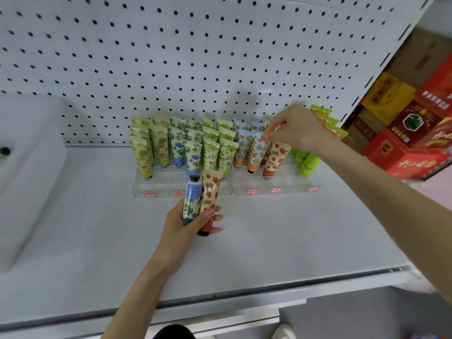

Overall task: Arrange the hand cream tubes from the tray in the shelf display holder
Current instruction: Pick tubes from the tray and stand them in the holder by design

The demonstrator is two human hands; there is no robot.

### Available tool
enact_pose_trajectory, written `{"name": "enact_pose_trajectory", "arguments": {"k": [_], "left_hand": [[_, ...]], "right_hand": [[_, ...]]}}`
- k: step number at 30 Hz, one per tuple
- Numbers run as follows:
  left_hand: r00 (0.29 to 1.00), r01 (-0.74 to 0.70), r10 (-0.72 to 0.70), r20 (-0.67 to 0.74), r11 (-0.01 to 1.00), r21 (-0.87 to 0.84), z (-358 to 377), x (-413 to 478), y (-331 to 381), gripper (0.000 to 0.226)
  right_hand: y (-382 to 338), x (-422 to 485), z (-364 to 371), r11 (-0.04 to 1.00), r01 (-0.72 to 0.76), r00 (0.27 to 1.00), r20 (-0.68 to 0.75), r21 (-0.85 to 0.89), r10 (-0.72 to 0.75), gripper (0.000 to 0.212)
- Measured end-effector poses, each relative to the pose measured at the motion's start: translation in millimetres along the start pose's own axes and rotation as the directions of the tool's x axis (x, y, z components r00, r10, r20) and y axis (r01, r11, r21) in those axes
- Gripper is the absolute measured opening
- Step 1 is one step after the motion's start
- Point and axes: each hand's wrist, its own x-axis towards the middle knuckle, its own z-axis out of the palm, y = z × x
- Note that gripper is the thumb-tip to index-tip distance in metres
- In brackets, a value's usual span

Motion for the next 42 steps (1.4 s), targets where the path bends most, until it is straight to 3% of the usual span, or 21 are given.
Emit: {"name": "enact_pose_trajectory", "arguments": {"k": [9,18,25,36,39,42], "left_hand": [[1.000,0.004,-0.004,0.017,1.000,0.007,-1,2,-1,0.037],[1.000,-0.005,0.004,0.016,0.999,0.039,0,5,-2,0.024],[1.000,-0.008,0.008,0.012,0.999,0.040,-1,5,-2,0.030],[1.000,-0.008,0.008,0.017,1.000,0.018,-1,3,-2,0.034],[1.000,0.004,-0.004,0.019,1.000,-0.009,-1,3,0,0.024],[1.000,0.010,-0.009,0.029,1.000,-0.022,0,3,2,0.030]], "right_hand": [[7,7,1,0.999,0.000,0.999,0.037,-0.048,0.001,0.017],[15,6,14,0.998,0.020,0.999,0.040,-0.053,-0.017,0.011],[15,4,14,0.986,0.052,0.999,0.023,-0.158,-0.049,0.017],[11,-2,8,0.987,0.056,0.998,-0.009,-0.152,-0.058,0.019],[4,-14,1,0.997,0.066,0.995,-0.078,-0.043,-0.069,0.013],[-8,-36,12,0.967,0.086,0.996,0.003,0.239,-0.089,0.011]]}}
